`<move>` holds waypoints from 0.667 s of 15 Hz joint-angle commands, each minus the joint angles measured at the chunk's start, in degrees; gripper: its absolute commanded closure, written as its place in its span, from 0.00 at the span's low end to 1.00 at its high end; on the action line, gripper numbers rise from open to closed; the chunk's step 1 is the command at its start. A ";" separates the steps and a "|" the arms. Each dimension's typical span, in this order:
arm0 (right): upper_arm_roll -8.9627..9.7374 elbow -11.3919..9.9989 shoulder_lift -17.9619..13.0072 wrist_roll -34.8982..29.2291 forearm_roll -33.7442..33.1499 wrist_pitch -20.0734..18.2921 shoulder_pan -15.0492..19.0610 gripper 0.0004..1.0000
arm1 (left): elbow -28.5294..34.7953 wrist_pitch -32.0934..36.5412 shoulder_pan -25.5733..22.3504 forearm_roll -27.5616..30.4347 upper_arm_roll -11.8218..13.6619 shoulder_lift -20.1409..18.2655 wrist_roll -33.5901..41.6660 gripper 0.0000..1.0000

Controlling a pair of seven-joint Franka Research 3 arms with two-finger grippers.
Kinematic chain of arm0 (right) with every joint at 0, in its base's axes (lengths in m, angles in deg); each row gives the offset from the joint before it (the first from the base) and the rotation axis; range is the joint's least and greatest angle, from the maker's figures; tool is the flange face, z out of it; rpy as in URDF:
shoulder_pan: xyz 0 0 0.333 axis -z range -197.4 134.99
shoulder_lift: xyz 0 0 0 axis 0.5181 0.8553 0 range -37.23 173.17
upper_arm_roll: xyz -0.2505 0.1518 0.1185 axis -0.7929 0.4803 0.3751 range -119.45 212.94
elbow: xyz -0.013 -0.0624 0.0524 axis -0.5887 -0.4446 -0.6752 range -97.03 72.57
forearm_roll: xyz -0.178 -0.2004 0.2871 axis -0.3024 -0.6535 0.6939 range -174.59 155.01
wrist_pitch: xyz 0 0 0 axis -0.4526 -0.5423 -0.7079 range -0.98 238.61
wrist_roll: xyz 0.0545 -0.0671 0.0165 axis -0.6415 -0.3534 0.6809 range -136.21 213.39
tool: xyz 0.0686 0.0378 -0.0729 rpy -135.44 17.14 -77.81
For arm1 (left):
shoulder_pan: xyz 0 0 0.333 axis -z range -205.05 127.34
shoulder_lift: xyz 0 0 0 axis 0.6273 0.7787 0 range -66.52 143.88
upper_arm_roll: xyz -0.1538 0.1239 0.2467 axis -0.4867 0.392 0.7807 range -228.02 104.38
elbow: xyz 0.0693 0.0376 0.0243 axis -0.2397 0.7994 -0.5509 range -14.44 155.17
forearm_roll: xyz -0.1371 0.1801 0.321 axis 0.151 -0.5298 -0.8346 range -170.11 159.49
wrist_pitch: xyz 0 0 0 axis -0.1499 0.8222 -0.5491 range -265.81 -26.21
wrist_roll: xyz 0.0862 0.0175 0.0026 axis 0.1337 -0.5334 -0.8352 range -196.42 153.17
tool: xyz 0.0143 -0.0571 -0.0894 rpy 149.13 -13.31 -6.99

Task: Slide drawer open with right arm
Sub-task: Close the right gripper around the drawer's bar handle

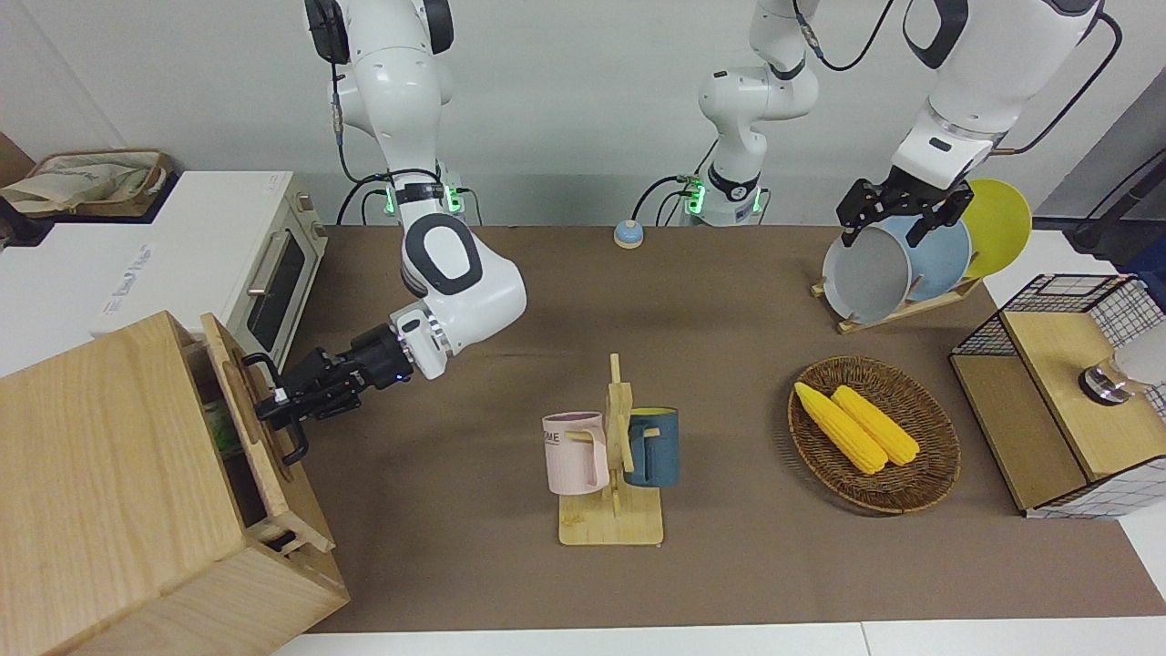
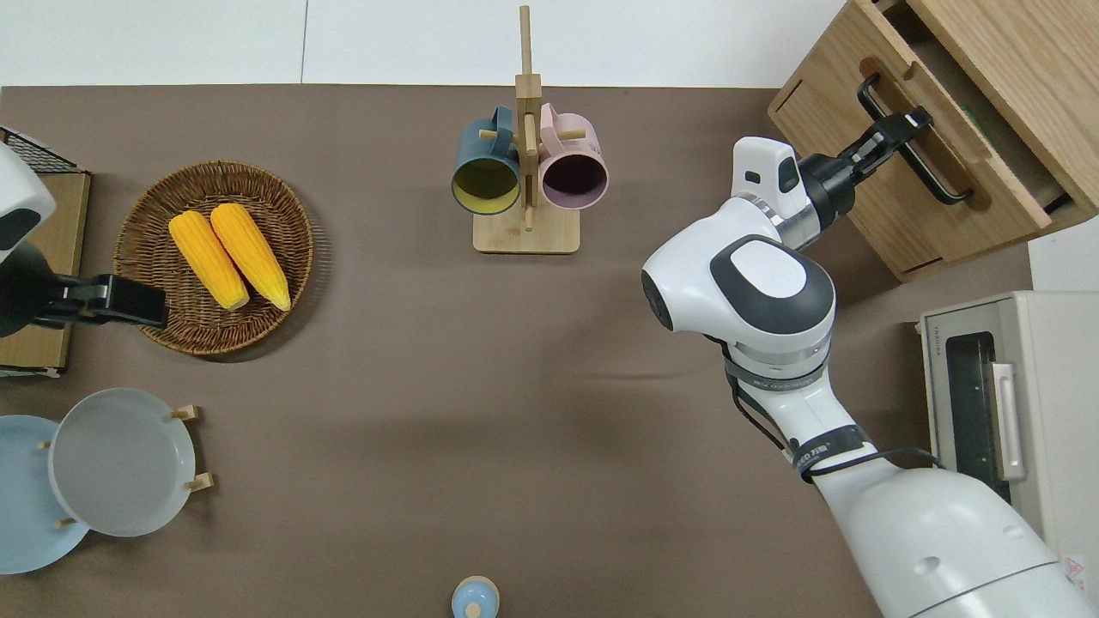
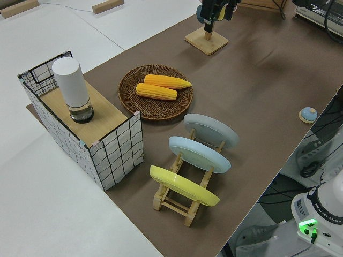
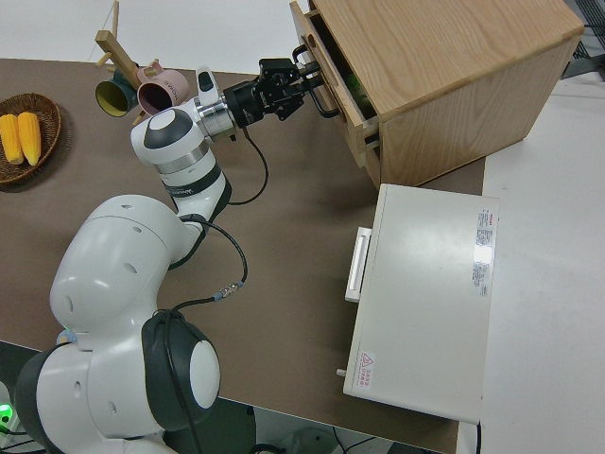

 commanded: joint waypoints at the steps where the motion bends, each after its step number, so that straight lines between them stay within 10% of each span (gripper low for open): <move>1: 0.26 0.26 0.04 1.69 -0.86 0.03 -0.68 0.57 | -1.49 1.13 -0.31 -0.98 -0.40 0.65 0.56 0.01; 4: 0.26 0.17 0.04 1.69 -0.51 0.03 -0.68 0.57 | -1.49 1.13 -0.31 -0.98 -0.40 0.74 0.56 0.01; 7: 0.26 0.17 0.04 2.04 -0.51 0.03 -0.68 0.97 | -1.49 1.13 -0.31 -0.98 -0.40 0.65 0.56 0.01; 10: 0.26 0.26 -0.05 2.92 -0.51 0.03 -0.68 1.00 | -1.49 1.13 -0.31 -0.98 -0.40 0.65 0.56 0.00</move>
